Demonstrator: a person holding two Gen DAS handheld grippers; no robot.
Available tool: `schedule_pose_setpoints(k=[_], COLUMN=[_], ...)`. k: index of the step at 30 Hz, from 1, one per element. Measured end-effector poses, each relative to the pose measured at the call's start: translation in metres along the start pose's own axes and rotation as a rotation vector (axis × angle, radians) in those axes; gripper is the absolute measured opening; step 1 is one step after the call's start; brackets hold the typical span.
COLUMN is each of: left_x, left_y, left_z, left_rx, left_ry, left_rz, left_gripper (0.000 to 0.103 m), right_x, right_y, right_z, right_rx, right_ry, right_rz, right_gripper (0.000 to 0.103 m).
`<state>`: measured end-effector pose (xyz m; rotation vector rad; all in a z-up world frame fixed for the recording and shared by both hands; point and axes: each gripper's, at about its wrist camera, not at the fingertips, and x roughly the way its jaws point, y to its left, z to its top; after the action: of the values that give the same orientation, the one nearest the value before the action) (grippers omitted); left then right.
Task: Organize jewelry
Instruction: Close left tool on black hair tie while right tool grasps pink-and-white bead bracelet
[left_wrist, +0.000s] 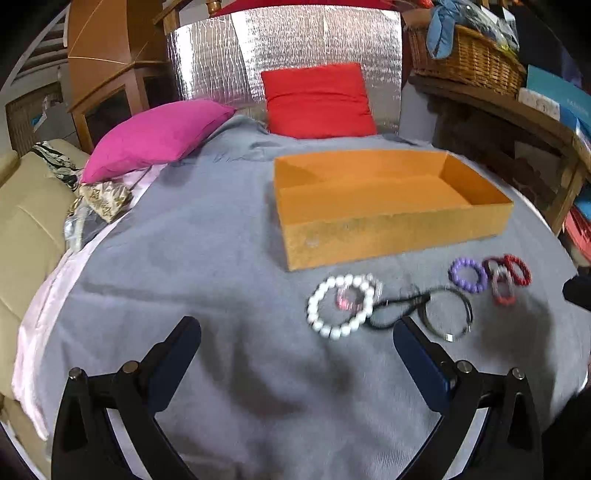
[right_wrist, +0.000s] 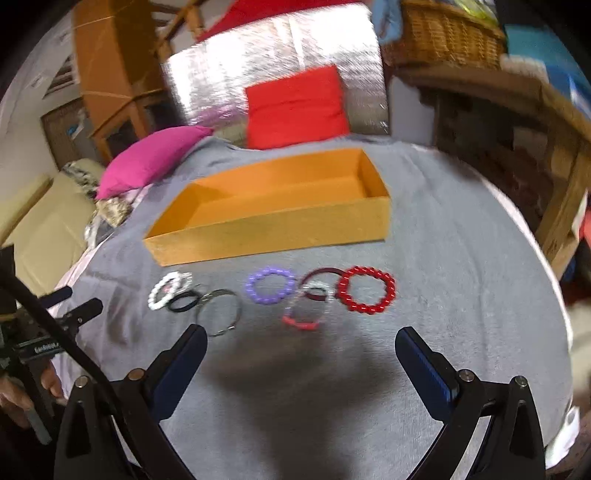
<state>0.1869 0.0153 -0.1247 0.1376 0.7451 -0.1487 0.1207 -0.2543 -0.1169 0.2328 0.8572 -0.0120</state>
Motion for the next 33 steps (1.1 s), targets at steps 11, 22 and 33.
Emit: schedule_pose_setpoints(k=[11,22,33], left_x=[0.031,0.042,0.053], left_y=[-0.017,-0.029,-0.051], left_z=[-0.005,-0.003,0.005], left_rx=[0.024,0.045,0.085], left_ry=[0.039,0.043,0.012], left_rz=[-0.066,-0.007,0.019], left_gripper=[0.103,0.103,0.102], right_x=[0.061,0.052,0.049], right_y=[-0.006,0.025,0.031], right_z=[0.006,0.006,0.006], right_rx=[0.06,-0.106,-0.156], right_ry=[0.153,0.109,0.095], right_rz=[0.041,-0.158,-0.207], right_gripper=[0.074,0.074,0.074])
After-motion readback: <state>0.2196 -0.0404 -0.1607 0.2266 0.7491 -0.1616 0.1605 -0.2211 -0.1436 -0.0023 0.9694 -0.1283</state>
